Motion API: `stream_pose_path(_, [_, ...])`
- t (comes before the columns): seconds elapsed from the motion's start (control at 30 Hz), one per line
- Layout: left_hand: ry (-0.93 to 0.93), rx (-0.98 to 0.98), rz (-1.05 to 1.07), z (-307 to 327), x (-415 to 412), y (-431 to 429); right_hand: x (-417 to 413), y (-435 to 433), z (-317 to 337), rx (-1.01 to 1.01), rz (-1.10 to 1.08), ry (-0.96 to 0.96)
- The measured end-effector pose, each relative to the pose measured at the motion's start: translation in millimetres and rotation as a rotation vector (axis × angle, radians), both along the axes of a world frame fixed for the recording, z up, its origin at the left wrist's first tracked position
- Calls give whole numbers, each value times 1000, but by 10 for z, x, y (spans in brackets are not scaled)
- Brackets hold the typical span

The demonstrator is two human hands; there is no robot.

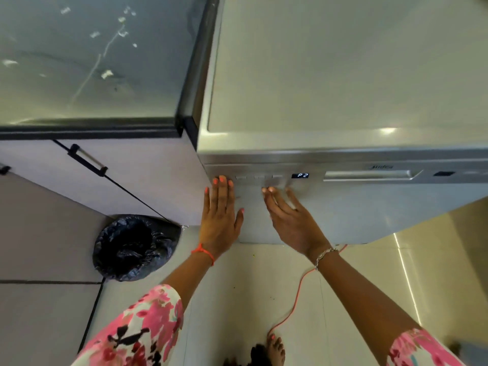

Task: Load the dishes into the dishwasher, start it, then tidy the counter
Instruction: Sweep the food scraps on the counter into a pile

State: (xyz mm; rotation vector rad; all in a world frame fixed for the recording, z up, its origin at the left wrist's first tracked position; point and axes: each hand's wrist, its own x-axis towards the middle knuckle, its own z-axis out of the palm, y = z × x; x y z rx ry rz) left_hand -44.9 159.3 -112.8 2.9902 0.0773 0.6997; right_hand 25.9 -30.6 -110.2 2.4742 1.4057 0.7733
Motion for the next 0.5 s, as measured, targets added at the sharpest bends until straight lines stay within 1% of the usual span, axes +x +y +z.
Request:
stream_pose_path(0.07, [172, -62, -26, 243, -201, 2, -114, 71, 275, -31, -3, 193])
stream_pose_path(0.13, [360, -111, -59, 526, -367, 38, -183, 158, 621, -113, -7, 374])
stream_pose_path(0.23, [614, -316, -110, 1046, -525, 153, -284, 311, 1191, -142, -31, 615])
stream_pose_path(0.27, [648, -378, -110, 1188, -571, 202, -305, 368, 1328, -125, -44, 666])
stream_pose_path(0.33, [633, -403, -93, 1464, -724, 340, -356, 528, 1611, -136, -116, 791])
stream_pose_path(0.4, [559, -405, -46, 1708, -818, 522, -360, 733, 1889, -151, -153, 933])
stream_pose_path(0.43, [514, -418, -29, 1807, -840, 619, -339, 846, 2019, -134, -135, 968])
stream_pose_path(0.5, [434, -435, 23, 2021, -867, 844, -272, 1112, 2317, -62, -88, 971])
